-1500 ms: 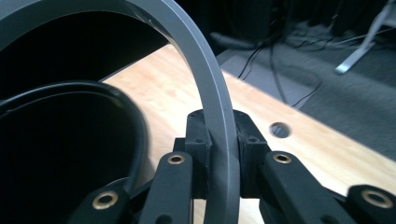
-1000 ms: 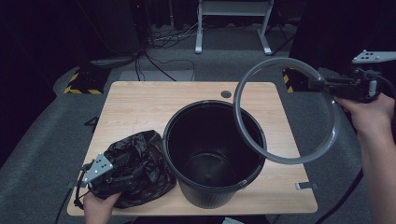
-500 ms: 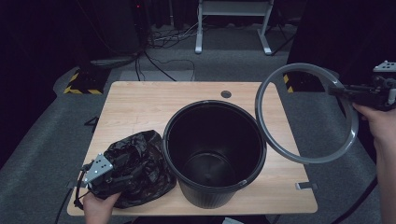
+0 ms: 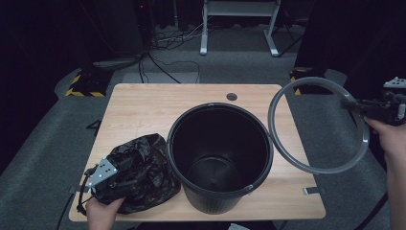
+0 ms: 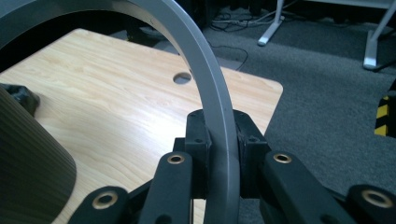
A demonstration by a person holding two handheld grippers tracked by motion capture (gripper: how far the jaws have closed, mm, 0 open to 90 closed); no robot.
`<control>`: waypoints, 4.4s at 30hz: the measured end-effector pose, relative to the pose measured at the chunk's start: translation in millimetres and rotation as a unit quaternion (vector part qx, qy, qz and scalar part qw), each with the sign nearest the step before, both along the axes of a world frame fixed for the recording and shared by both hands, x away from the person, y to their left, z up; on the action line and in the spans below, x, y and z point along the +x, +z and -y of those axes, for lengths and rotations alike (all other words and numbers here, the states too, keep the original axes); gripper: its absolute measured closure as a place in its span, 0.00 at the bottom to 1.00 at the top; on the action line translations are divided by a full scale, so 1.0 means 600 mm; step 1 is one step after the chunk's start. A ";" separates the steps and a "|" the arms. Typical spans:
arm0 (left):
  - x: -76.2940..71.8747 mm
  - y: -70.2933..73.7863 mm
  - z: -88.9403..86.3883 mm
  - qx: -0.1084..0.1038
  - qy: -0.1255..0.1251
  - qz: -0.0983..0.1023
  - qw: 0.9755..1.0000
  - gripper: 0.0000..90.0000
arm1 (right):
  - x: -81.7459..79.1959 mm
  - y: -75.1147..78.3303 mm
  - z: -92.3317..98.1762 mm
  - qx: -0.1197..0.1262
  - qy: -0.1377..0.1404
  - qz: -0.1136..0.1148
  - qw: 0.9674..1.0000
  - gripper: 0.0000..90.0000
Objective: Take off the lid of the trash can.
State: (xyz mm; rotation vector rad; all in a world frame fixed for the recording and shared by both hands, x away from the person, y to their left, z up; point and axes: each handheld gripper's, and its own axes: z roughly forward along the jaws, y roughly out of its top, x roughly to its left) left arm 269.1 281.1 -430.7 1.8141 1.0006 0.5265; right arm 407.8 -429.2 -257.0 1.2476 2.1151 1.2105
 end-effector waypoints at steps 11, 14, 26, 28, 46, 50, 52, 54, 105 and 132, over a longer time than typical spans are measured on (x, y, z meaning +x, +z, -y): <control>0.001 -0.003 0.000 0.007 0.003 0.000 1.000 0.32 | 0.002 -0.080 -0.004 -0.010 0.000 -0.013 1.000 0.88; 0.001 -0.004 0.001 0.005 0.004 -0.001 1.000 0.32 | 0.002 -0.105 -0.007 -0.011 0.004 -0.015 1.000 0.88; 0.003 -0.007 0.001 0.008 0.004 -0.004 1.000 0.32 | -0.006 -0.201 -0.015 -0.007 0.015 -0.010 1.000 0.87; 0.003 -0.008 0.001 0.006 0.006 -0.006 1.000 0.32 | -0.008 -0.218 -0.017 -0.005 0.014 -0.010 1.000 0.87; 0.007 -0.014 -0.003 0.018 0.011 -0.011 1.000 0.32 | -0.004 -0.333 -0.029 -0.016 0.007 -0.067 0.998 0.86; 0.008 -0.015 -0.005 0.018 0.015 -0.014 1.000 0.32 | -0.004 -0.351 -0.031 -0.026 0.002 -0.076 0.997 0.86; 0.008 -0.015 -0.005 0.019 0.017 -0.014 1.000 0.32 | -0.005 -0.355 -0.030 -0.026 -0.001 -0.078 0.997 0.86; 0.008 -0.016 -0.005 0.018 0.018 -0.017 1.000 0.32 | -0.006 -0.359 -0.031 -0.034 -0.006 -0.080 0.996 0.85; 0.076 -0.106 -0.016 0.123 0.034 -0.141 0.982 0.62 | -0.137 -0.288 -0.065 0.055 0.052 0.066 0.995 0.37; 0.043 0.010 -0.082 -0.017 -0.071 0.004 0.997 0.97 | -0.156 -0.298 -0.061 0.076 0.047 0.070 0.994 0.36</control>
